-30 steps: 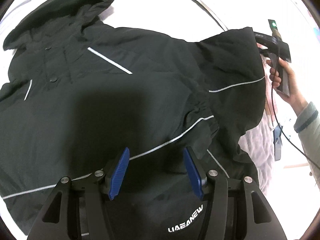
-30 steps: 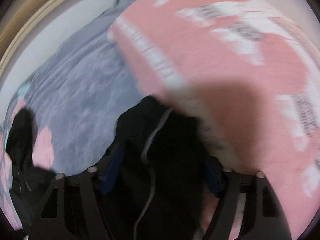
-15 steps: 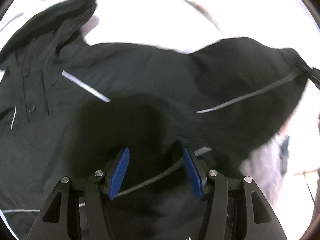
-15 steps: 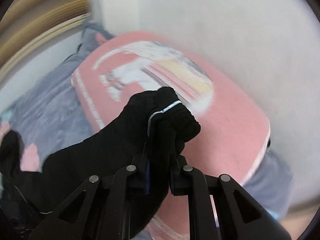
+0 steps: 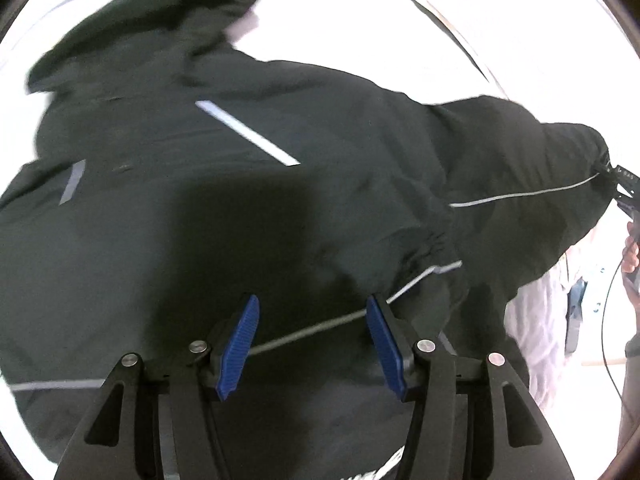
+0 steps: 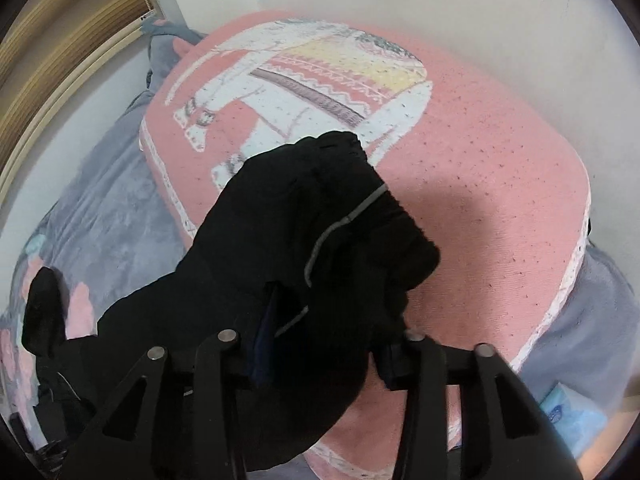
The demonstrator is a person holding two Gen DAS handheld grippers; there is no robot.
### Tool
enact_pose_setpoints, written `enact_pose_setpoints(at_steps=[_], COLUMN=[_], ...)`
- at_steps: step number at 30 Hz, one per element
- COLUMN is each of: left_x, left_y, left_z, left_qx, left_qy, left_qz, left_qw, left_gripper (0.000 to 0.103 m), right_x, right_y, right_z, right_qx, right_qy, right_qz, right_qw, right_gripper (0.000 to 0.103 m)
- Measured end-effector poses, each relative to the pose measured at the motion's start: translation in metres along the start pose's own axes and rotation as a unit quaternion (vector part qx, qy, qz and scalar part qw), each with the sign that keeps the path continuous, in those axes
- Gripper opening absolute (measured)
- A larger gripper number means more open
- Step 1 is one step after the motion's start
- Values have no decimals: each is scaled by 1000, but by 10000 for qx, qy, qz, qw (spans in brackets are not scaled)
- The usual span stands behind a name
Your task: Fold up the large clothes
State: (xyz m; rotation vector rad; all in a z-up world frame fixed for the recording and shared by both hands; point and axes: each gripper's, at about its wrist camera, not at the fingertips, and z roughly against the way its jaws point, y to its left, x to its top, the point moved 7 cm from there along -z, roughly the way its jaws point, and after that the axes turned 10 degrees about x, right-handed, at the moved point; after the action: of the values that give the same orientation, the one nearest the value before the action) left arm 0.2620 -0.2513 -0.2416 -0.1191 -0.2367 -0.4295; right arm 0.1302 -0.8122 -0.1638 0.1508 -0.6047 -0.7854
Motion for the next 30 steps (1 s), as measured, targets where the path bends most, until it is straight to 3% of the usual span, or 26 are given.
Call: enact_pose_setpoints(at_steps=[5, 9, 11, 17, 20, 25, 30], left_x=[-28, -51, -63, -87, -94, -105, -112], left_y=[41, 69, 80, 104, 110, 114, 124], left_z=[34, 49, 53, 69, 69, 68, 68], left_qx=[252, 209, 228, 189, 158, 94, 102], left_qy=[-273, -268, -275, -424, -432, -419, -471], left_qz=[336, 716, 900, 1301, 1429, 1614, 1740], left_qw=[9987, 9969, 9953, 9904, 9887, 9860, 9836], left_gripper=[57, 57, 57, 57, 57, 57, 57], right_x=[-11, -51, -78, -170, -218, -288, -350], right_y=[69, 150, 197, 341, 393, 441, 462], right_z=[21, 23, 19, 22, 16, -32, -81], right_qx=[253, 883, 1090, 1726, 1793, 1719, 1583], right_qy=[-305, -62, 160, 646, 855, 1420, 2023], right_qz=[590, 1122, 1521, 2764, 3234, 3675, 3996], right_qw=[9975, 9897, 9822, 9432, 9252, 9029, 8800], right_gripper=[18, 18, 18, 19, 24, 27, 30])
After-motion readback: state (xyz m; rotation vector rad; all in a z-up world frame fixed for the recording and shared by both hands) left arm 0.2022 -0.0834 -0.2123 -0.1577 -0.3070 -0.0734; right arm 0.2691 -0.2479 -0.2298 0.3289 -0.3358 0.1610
